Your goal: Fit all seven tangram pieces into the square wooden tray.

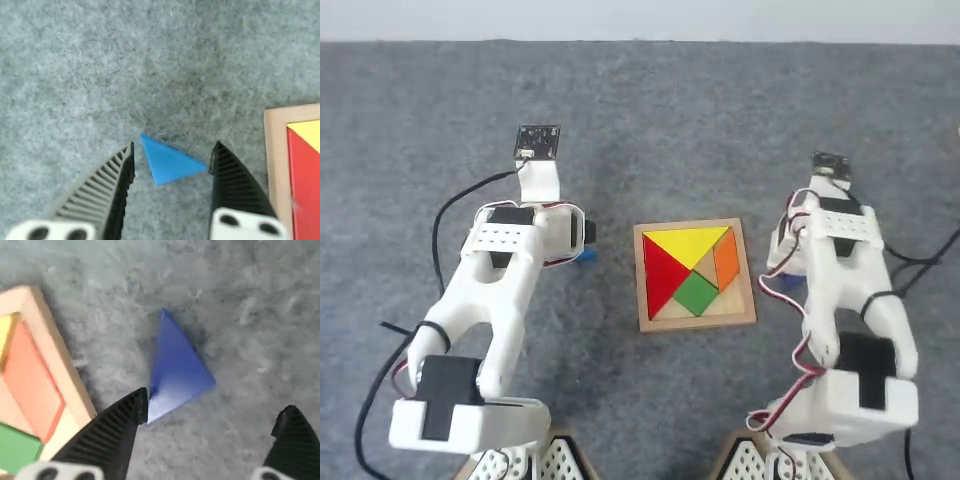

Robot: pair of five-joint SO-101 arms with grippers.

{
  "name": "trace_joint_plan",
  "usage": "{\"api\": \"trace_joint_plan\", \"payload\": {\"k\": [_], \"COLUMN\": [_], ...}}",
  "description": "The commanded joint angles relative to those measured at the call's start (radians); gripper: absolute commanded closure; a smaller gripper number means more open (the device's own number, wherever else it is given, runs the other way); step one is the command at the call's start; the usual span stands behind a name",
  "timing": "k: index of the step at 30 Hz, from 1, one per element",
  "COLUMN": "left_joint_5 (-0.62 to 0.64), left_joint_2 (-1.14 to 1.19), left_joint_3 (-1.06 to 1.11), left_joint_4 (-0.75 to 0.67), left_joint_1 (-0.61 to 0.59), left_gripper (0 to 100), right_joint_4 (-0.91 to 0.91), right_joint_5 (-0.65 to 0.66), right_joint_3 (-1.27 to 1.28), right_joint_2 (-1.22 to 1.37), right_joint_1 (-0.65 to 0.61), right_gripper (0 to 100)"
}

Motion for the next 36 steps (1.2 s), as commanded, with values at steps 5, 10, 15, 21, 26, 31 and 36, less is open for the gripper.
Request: {"api": "trace_joint_plan", "payload": {"k": [5,10,15,21,26,31,36], "left_joint_5": [-0.012,-0.009,-0.008,-0.009,-0.012,-0.012,-0.014], "left_joint_2": [-0.057,-0.057,-0.057,-0.057,-0.057,-0.057,-0.057], "left_joint_3": [-0.005,-0.005,-0.005,-0.007,-0.008,-0.008,-0.008], "left_joint_4": [-0.018,-0.021,-0.023,-0.025,-0.025,-0.025,-0.025], "left_joint_1": [-0.003,-0.002,-0.003,-0.003,-0.003,-0.003,-0.003], "left_gripper": [77,77,77,77,77,77,77], "right_joint_4": [-0.024,-0.038,-0.036,-0.024,-0.027,-0.022,0.028], "right_joint_5": [-0.018,-0.018,-0.011,-0.017,-0.018,-0.018,-0.021], "right_joint_3": [-0.069,-0.083,-0.097,-0.097,-0.097,-0.097,-0.11], "right_joint_2": [0.079,0.091,0.097,0.099,0.099,0.097,0.084], "right_joint_1": [-0.018,-0.019,-0.027,-0.051,-0.051,-0.048,-0.044], "right_gripper": [60.8,60.8,61.7,81.9,80.5,80.5,84.2]}}
